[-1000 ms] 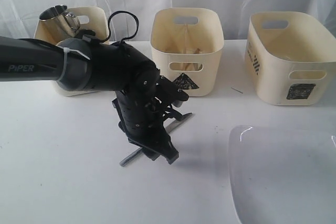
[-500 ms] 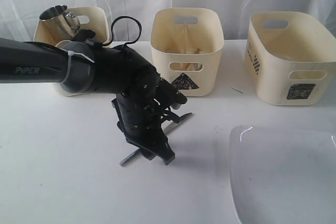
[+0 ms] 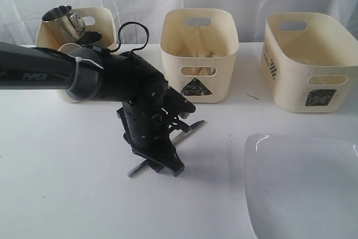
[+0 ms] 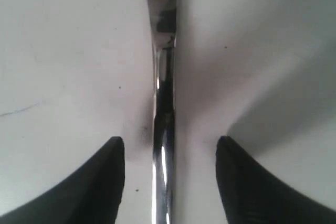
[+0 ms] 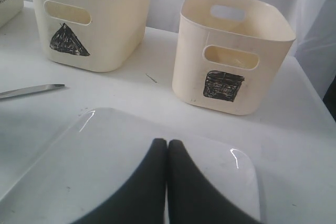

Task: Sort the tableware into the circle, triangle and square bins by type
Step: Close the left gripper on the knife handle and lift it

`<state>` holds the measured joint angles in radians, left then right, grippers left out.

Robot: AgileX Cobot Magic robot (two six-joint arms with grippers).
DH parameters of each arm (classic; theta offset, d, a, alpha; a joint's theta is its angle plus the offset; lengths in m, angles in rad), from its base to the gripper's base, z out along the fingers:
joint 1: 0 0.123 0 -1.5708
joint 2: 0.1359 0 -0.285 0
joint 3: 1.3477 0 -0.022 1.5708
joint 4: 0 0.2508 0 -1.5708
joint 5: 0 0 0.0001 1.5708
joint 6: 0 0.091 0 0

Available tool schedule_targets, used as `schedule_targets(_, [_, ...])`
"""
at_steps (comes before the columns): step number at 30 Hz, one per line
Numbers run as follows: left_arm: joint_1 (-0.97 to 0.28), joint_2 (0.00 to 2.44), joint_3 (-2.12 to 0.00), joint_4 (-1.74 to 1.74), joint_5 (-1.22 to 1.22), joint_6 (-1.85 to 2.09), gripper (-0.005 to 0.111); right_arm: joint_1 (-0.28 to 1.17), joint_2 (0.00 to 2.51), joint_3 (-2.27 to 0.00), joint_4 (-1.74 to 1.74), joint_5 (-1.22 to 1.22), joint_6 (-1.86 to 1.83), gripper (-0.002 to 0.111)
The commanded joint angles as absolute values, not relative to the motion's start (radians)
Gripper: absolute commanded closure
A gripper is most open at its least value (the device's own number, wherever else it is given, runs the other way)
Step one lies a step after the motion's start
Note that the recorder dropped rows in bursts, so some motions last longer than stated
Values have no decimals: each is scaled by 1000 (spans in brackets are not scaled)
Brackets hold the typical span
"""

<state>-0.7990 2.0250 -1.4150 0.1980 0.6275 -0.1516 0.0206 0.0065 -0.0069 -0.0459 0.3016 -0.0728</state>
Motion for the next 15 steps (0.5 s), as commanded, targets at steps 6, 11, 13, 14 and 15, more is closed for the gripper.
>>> schedule_targets(6, [-777,2053,-1408,129,637,-134,50,24,0,0,-48,293,-72,108])
schedule_targets(11, [-777,2053,-1408,112,650,-133,53,24,0,0,-48,293,-72,108])
schedule_targets(13, [-777,2053,-1408,100,654,-133,60,24,0,0,-48,293,-72,108])
schedule_targets(14, [-777,2053,-1408,89,657,-133,64,24,0,0,-48,293,-72,108])
schedule_targets(15, [-777,2054,-1408,82,659,-133,67,24,0,0,-48,293,-72,108])
